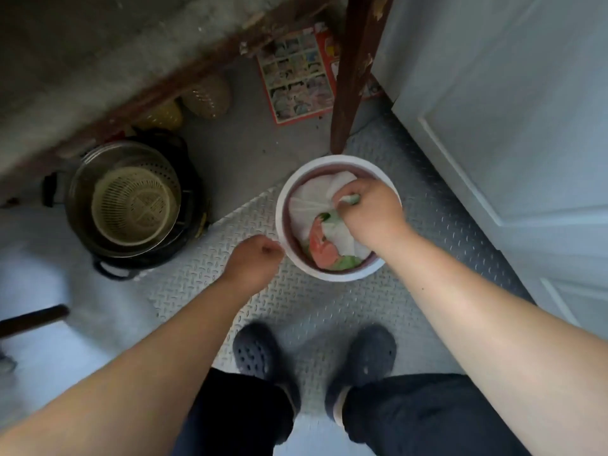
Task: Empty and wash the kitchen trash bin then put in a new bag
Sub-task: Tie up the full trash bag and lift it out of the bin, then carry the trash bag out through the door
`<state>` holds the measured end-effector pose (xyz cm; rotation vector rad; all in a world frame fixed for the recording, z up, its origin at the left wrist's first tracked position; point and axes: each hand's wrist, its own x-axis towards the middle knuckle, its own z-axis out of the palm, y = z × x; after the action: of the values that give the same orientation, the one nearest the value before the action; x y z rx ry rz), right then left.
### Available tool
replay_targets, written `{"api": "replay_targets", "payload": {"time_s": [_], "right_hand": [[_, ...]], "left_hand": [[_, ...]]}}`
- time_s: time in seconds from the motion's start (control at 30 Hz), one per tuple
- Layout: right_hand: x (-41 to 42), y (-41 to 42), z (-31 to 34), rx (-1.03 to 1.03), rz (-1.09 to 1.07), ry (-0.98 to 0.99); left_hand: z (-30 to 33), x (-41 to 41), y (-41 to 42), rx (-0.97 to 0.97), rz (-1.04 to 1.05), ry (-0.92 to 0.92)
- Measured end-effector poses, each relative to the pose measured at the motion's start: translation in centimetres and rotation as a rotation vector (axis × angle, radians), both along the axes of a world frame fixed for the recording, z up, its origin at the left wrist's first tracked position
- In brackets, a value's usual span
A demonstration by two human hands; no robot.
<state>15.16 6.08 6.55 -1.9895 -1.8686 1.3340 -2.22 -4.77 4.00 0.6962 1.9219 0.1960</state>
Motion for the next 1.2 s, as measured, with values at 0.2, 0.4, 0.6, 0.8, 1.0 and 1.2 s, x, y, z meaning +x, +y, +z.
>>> {"api": "replay_targets", "payload": {"time_s": [0.2, 0.4, 0.6, 0.8, 1.0, 1.2], "right_hand": [[-0.3, -1.3, 7.8, 0.004, 0.031, -0.027], [-0.3, -3.8, 18.0, 0.003, 0.135, -0.189], [1.0, -8.7, 28.9, -0.066, 0.138, -0.325], [3.6, -10.3, 35.5, -0.071, 0.166, -0.421], [4.3, -10.3, 37.4, -0.131, 0.296, -0.488], [0.7, -9.3, 38.1, -0.156, 0.742, -0.560]], "left_hand": [[6.9, -1.1, -5.6, -0.229, 0.054, -0.094], [18.6, -2.4, -9.8, -0.207, -0.013, -0.070], [32.5, -3.5, -15.6, -0.189, -0.207, -0.097], [39.5, -6.5, -22.0, -0.210, -0.129, -0.127], [42.3, -8.7, -25.6, -0.213, 0.188, -0.034], [44.8, -7.5, -28.4, -0.134, 0.665, -0.051]]}}
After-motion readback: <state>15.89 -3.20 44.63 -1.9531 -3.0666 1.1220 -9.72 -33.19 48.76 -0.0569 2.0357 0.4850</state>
